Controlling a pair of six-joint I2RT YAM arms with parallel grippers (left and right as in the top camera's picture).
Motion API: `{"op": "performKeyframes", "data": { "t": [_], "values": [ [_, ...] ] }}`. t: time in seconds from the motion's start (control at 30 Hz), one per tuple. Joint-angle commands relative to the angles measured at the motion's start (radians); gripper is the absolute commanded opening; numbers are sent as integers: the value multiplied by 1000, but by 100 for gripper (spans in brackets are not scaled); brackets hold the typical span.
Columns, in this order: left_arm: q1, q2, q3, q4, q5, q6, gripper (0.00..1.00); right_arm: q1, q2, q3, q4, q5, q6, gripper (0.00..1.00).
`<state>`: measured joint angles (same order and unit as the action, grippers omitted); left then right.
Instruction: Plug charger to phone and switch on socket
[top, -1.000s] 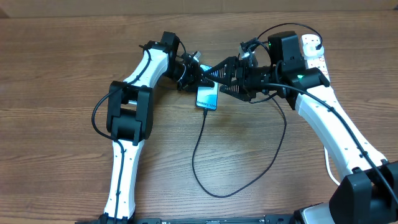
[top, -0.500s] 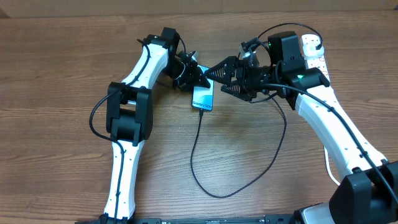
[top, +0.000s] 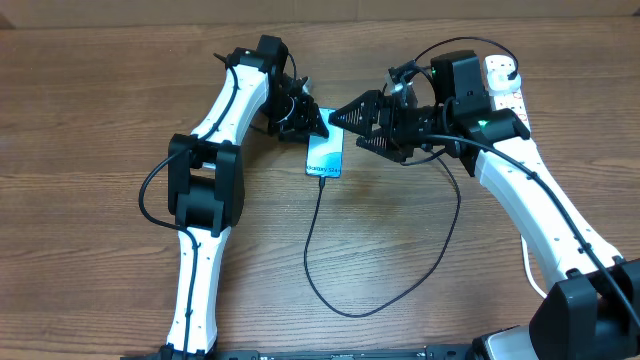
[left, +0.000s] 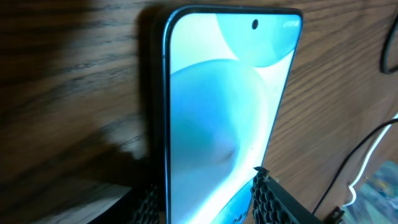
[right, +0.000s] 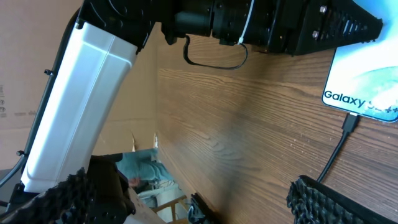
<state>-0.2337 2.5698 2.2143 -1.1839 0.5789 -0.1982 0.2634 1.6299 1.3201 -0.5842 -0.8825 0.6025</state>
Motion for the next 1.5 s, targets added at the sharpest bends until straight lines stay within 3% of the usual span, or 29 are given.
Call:
{"op": "performKeyframes", "data": {
  "t": [0.0,0.17,0.3,0.37,0.43,0.7,0.97,1.23,1.47],
  "values": [
    [20,61,-15,-14,-239,19,43,0,-10,10,-15,26,-10,100],
    [22,60,48,-59,-258,19,48,0,-10,10,-92,134,-10,100],
    [27,42,132,-103,-283,19,64,-2,-10,11,-140,138,-62,100],
    [31,24,181,-130,-302,19,75,-2,-10,12,-174,156,-86,100],
    [36,-2,229,-152,-322,19,100,-2,-10,29,-236,232,-94,100],
    [70,-155,403,-223,-323,19,99,-53,-10,360,-647,667,-145,100],
    [55,-380,404,-231,-328,94,100,-275,144,592,-888,796,-263,100],
    [54,-463,404,-243,-327,93,100,-467,253,632,-720,814,-319,100],
    [54,-462,401,-260,-327,93,100,-541,331,630,-557,1002,-319,100]
  ]
}}
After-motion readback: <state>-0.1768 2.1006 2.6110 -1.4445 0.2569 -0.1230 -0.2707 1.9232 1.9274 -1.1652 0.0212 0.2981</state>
